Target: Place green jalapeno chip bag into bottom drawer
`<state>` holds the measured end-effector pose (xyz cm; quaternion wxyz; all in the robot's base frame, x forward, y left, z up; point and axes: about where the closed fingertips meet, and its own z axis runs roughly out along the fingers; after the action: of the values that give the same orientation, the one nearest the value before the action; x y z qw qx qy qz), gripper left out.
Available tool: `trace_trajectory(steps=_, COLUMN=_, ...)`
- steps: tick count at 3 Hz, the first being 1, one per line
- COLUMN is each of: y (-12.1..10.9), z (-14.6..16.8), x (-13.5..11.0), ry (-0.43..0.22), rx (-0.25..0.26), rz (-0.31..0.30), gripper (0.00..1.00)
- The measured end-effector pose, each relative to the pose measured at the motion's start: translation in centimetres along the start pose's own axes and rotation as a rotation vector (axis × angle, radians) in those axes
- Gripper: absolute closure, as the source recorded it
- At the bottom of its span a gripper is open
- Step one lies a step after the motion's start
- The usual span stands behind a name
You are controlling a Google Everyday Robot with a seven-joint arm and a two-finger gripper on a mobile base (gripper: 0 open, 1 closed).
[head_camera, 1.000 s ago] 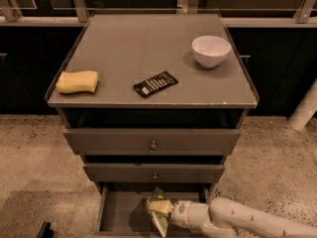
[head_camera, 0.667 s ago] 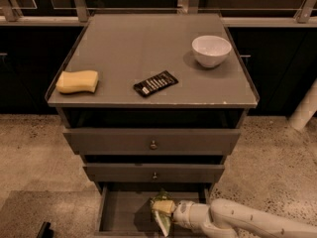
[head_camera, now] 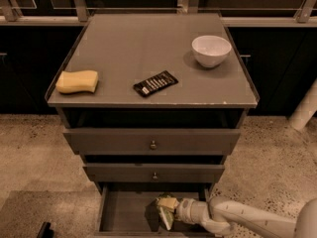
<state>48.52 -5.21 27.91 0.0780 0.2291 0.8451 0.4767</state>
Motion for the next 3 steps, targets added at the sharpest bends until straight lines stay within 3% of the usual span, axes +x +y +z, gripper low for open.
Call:
trace_trajectory(steps=1, y=-2.7, z=1.9, x=-2.6, ry=-0.014, rx=-0.03, rz=0.054, gripper=1.0)
trace_trajectory(steps=2, y=-2.8, z=1.9, x=-3.6, ry=-0.03, rx=-0.035, rz=0.055, gripper=0.86)
trace_trajectory(steps=3, y=-2.8, z=1.9, x=-3.6, ry=-0.03, rx=-0.035, rz=0.055, gripper=0.65)
